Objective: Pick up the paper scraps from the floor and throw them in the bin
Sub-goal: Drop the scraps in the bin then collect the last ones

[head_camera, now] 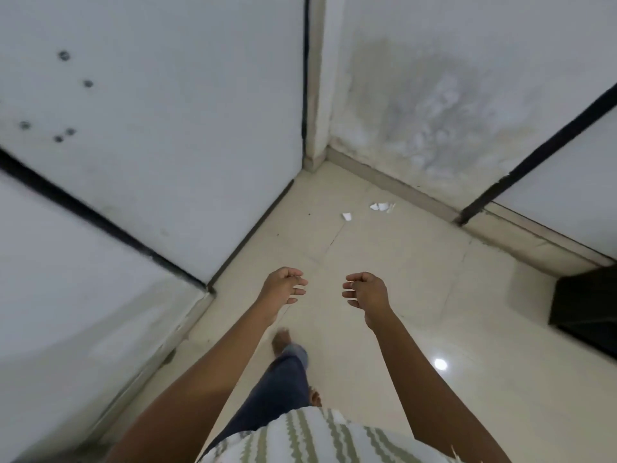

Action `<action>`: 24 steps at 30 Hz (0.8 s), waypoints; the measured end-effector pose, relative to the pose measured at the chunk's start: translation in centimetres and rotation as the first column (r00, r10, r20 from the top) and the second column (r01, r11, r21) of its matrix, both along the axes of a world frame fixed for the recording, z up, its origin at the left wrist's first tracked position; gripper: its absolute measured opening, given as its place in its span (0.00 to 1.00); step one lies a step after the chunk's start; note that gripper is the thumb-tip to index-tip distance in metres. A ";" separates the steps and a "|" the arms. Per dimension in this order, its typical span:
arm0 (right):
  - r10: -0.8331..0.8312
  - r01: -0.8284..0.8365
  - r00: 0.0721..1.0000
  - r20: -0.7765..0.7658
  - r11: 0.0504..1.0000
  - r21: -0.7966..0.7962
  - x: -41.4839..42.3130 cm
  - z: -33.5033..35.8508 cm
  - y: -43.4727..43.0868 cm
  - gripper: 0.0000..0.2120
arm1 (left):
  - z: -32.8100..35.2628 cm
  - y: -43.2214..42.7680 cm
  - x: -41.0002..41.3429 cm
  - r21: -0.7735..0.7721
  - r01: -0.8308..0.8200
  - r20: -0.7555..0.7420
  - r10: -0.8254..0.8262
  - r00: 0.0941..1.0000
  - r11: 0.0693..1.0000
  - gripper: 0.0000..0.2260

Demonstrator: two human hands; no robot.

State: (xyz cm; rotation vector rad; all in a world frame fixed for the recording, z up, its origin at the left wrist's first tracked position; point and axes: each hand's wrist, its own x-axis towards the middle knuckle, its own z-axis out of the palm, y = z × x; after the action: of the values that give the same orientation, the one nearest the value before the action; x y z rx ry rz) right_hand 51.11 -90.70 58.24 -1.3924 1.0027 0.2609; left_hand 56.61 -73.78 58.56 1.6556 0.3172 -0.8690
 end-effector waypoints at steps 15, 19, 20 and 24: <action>-0.192 0.193 0.980 -0.051 0.981 0.005 19.9 -2.4 -23.0 0.09 | -2.4 -23.5 24.1 0.075 0.229 -0.003 -0.229 0.973 0.971 0.06; -0.140 0.142 0.987 -0.077 0.989 0.027 24.6 -4.4 -28.9 0.10 | -4.2 -29.1 28.5 0.094 0.183 -0.021 -0.182 0.983 0.979 0.06; -0.117 0.119 0.990 -0.084 0.993 0.026 25.6 -5.0 -30.2 0.10 | -4.6 -30.4 29.4 0.095 0.168 -0.027 -0.166 0.986 0.981 0.06; -0.002 0.000 0.991 -0.131 1.000 -0.013 30.5 -7.9 -36.2 0.10 | -7.7 -35.9 32.8 0.124 0.091 -0.045 -0.086 0.995 0.988 0.06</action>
State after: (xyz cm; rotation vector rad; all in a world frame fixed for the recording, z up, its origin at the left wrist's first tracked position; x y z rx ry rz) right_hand 81.57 -126.85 50.30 -1.4005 1.1148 0.3498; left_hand 89.46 -109.65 50.85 1.7815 0.3334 -0.9662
